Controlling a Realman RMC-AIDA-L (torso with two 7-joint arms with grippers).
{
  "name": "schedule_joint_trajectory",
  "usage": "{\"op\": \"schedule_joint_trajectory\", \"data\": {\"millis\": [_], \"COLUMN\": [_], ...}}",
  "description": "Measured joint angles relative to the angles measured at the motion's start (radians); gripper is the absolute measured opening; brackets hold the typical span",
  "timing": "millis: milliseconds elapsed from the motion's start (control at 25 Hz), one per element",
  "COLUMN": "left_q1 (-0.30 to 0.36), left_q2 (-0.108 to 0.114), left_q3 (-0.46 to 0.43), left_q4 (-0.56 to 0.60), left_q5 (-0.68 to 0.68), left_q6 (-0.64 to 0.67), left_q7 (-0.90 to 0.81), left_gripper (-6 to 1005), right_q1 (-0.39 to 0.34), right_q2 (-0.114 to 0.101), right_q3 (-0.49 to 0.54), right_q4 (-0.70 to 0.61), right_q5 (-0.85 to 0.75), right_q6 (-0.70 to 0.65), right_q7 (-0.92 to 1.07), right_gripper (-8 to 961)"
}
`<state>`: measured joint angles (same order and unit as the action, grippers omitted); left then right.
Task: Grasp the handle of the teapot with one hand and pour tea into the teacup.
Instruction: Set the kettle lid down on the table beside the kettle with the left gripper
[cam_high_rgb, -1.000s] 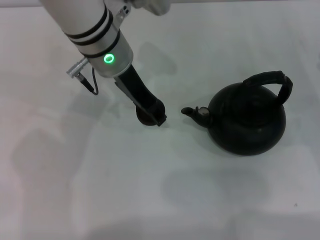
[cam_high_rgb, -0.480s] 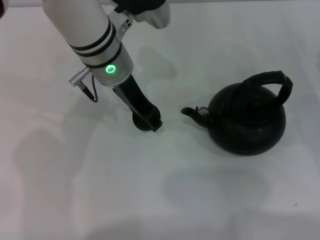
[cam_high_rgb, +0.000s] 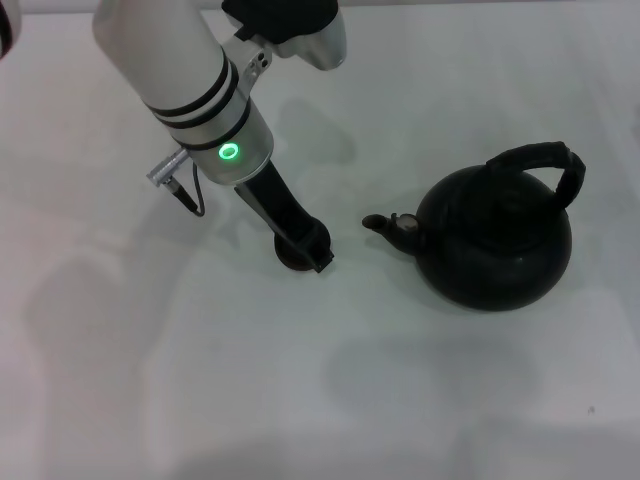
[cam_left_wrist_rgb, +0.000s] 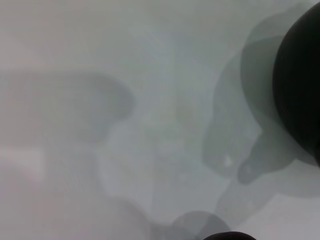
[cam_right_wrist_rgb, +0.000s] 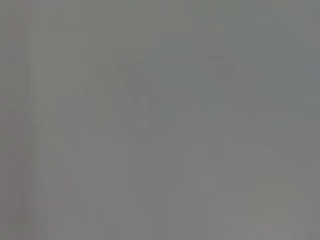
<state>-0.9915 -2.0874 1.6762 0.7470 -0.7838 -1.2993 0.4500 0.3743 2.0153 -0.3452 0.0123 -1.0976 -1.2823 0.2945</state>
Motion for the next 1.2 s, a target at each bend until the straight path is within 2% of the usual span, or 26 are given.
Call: {"op": "schedule_joint_trajectory", "data": {"millis": [720,1200], "left_q1": [0.005,0.007], "left_q2": [0.001,0.001], "left_q3": [0.049,0.060], "left_q4": [0.001,0.006], "left_q5": [-0.002,-0.003], "left_q6": [0.007,0.010], "left_q7": [-0.005,-0.006], "left_gripper": [714,846], "right_q1": [0.000,0.000], "right_q2": [-0.001,-0.001], "right_q3": [-0.002,-0.002], "right_q4": [0.000,0.000], "right_q5": [0.000,-0.001], "right_q6": [0.000,0.000], "right_q7": [0.000,0.000], "right_gripper": [869,869]}}
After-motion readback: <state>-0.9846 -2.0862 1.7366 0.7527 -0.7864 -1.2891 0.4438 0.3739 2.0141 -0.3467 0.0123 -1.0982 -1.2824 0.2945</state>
